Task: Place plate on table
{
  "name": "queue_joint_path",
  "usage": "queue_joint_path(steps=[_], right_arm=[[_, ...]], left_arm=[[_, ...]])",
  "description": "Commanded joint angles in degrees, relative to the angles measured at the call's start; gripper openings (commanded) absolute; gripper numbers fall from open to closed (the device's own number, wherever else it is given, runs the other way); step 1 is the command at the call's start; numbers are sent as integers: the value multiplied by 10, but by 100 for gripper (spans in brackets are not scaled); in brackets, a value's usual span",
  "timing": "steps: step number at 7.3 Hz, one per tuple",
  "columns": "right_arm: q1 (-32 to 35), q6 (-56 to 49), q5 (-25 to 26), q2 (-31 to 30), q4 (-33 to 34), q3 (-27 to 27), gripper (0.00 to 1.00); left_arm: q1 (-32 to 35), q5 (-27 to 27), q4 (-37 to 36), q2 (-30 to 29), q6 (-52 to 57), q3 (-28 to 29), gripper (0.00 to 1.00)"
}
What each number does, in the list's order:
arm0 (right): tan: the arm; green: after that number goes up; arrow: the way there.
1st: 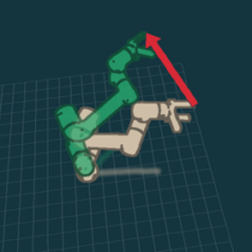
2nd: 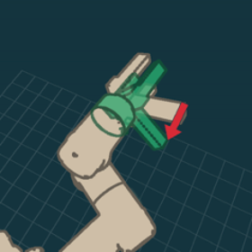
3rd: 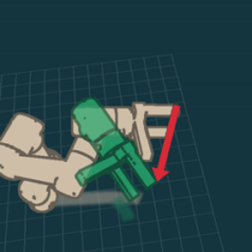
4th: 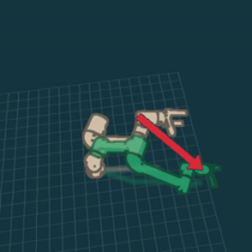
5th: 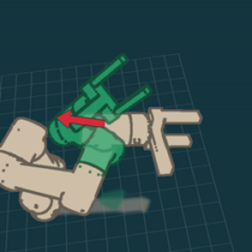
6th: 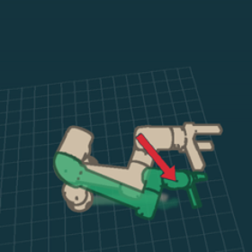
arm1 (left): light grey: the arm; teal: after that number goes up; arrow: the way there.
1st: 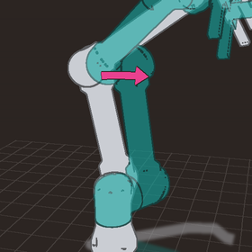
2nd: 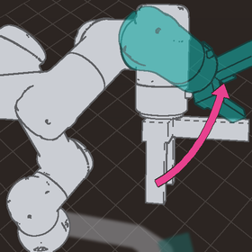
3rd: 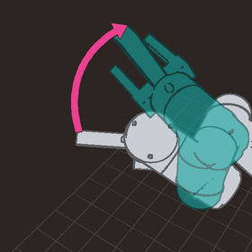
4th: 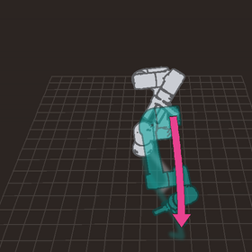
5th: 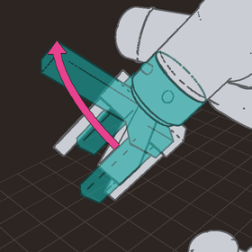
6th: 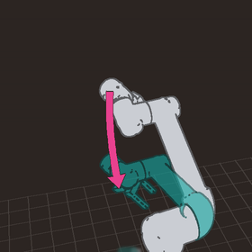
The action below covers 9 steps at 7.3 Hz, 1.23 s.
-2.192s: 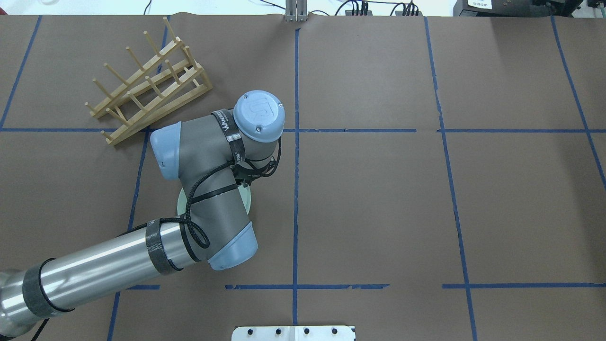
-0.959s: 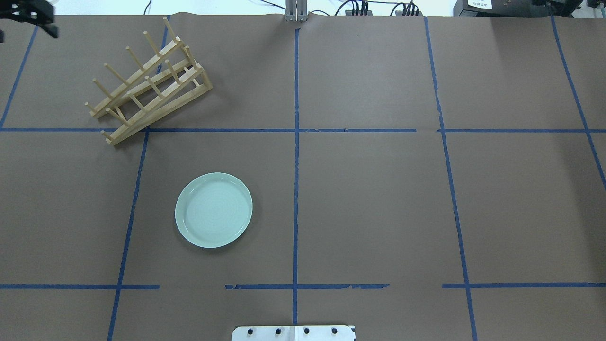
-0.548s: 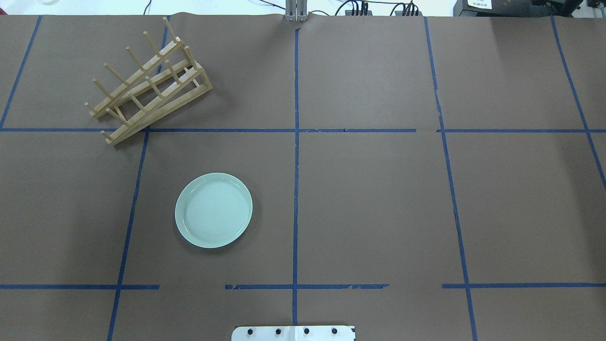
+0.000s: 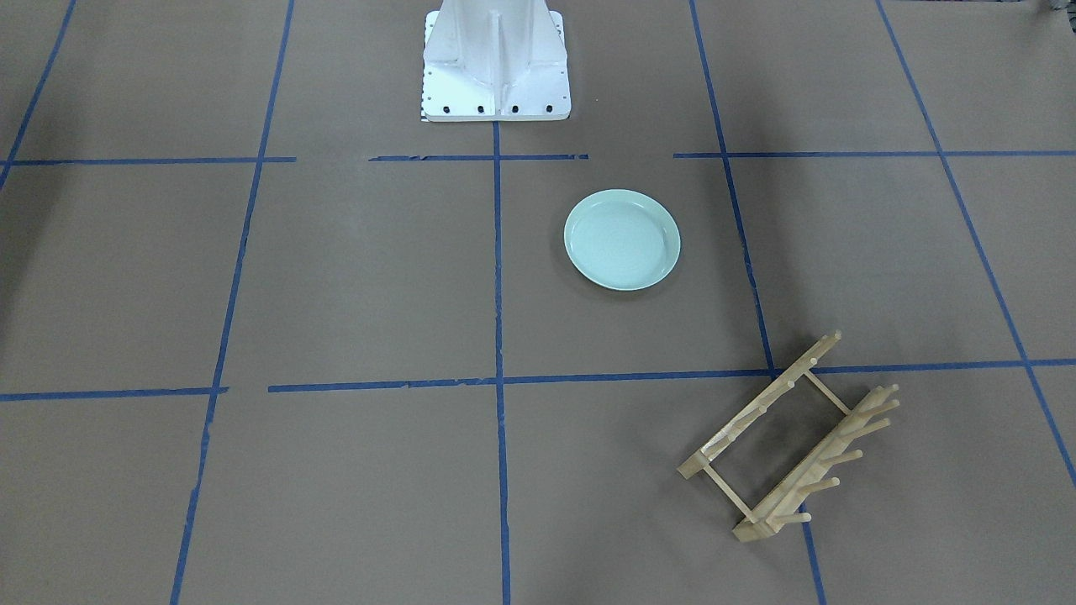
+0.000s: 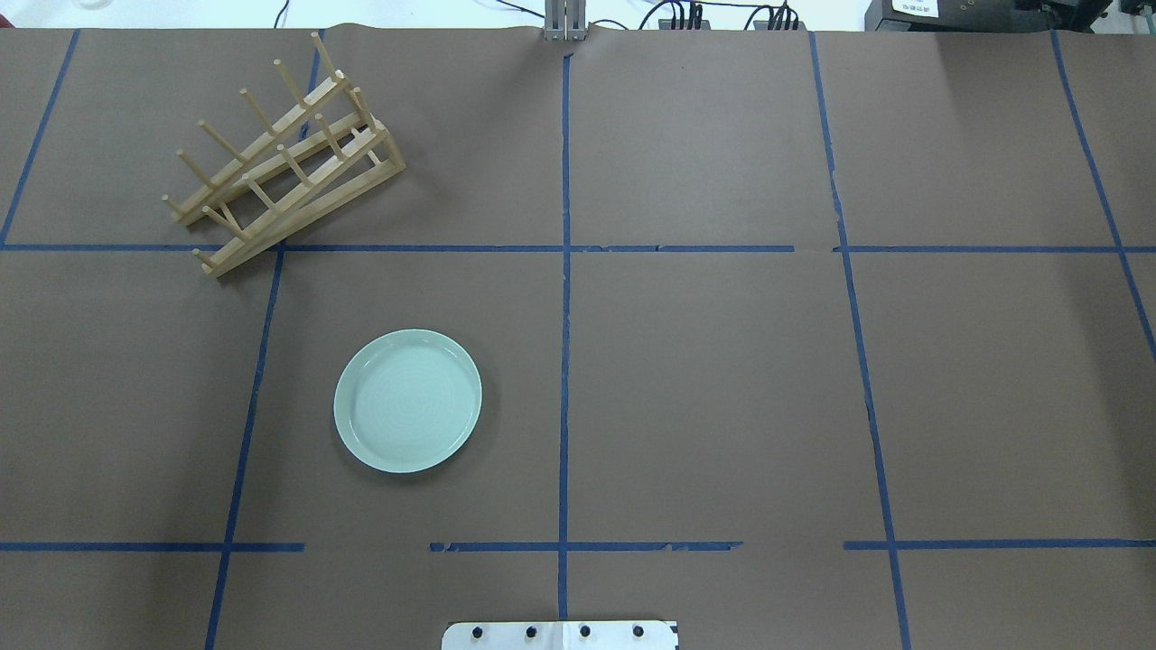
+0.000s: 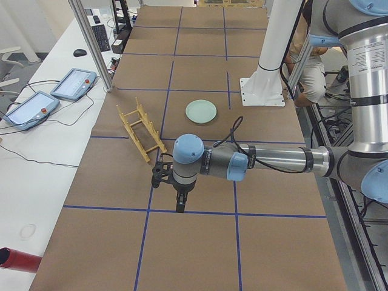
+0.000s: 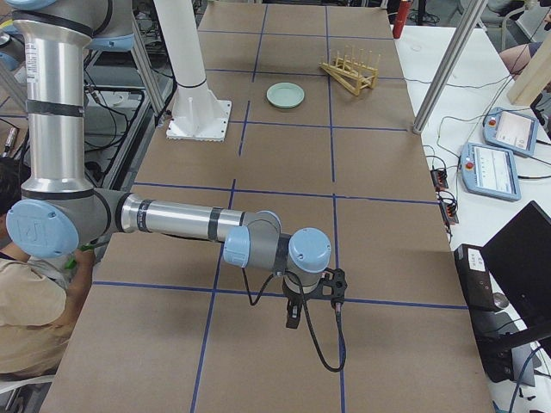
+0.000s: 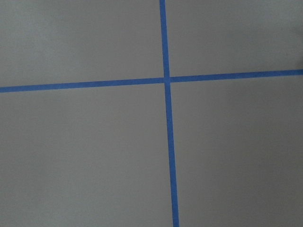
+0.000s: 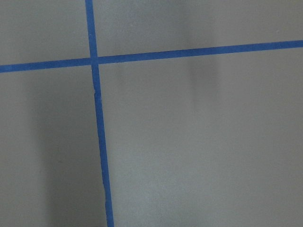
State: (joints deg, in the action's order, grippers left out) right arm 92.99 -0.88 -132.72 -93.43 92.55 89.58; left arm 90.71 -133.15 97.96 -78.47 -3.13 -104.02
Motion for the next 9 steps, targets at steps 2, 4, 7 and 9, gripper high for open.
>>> queue_joint_path(steps=[2,4,7,9], right_arm=[[0,0,0,0,0,1,100],[0,0,0,0,0,0,100],[0,0,0,0,0,0,100],[0,0,0,0,0,0,100]], left_arm=[[36,-22,-58,-19,18,-8,100],[34,-24,-84,-19,34,-2,100],[30,-26,-84,-12,36,11,100],[29,-65,-85,-5,35,12,100]])
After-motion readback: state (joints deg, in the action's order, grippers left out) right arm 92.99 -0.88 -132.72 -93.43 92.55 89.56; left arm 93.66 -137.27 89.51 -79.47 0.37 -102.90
